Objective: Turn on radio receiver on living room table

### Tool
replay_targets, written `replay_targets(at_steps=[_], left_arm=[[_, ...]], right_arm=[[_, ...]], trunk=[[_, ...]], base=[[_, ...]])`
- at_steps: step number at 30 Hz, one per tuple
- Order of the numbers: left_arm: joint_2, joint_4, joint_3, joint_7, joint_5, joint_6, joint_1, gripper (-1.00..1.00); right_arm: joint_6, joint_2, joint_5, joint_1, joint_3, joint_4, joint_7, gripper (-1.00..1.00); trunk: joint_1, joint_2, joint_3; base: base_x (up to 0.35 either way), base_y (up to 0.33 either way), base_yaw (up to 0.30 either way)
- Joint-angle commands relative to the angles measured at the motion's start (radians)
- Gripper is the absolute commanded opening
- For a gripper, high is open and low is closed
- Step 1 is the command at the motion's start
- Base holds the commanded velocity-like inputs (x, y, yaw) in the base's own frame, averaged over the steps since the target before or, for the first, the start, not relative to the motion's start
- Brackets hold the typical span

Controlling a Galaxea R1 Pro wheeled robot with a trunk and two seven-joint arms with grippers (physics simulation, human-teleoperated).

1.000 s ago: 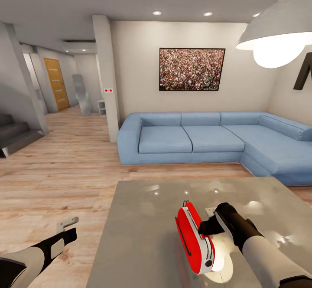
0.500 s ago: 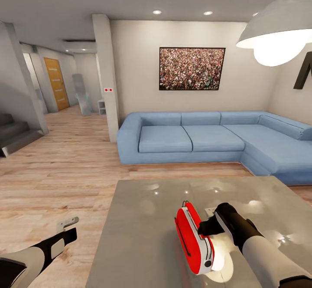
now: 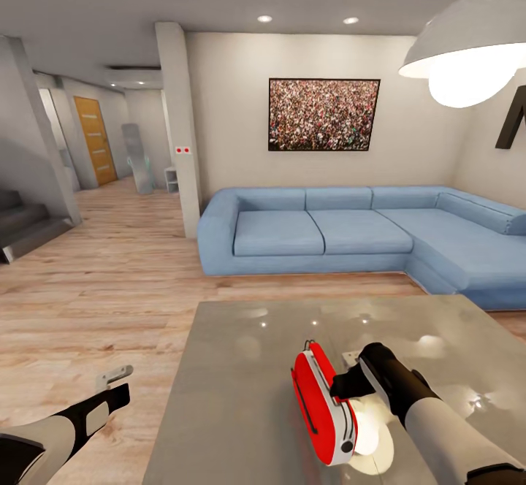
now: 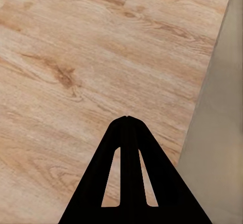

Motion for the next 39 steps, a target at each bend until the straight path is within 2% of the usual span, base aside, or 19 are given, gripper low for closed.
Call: replay_targets(at_steps=[1, 13, 23, 39], left_arm=[[0.0, 0.0, 0.0, 0.0, 0.0, 0.0, 0.0, -1.0], [-0.001, 0.0, 0.0, 0.0, 0.0, 0.0, 0.0, -1.0], [-0.002, 0.0, 0.0, 0.0, 0.0, 0.0, 0.0, -1.0], [-0.002, 0.0, 0.0, 0.0, 0.0, 0.001, 0.0, -1.0]], right_arm=[[0.001, 0.0, -0.006, 0.0, -0.001, 0.0, 0.0, -1.0], [0.001, 0.002, -0.005, 0.0, -0.001, 0.003, -0.001, -1.0], [0.001, 0.002, -0.006, 0.0, -0.001, 0.003, -0.001, -1.0], [0.001, 0.002, -0.009, 0.0, -0.001, 0.03, 0.0, -1.0]], trunk=[[0.0, 0.0, 0.0], [0.0, 0.0, 0.0], [0.038, -0.07, -0.031], [0.038, -0.07, -0.031]], base=[[0.0, 0.0, 0.0], [0.0, 0.0, 0.0], [0.0, 0.0, 0.0], [0.0, 0.0, 0.0]])
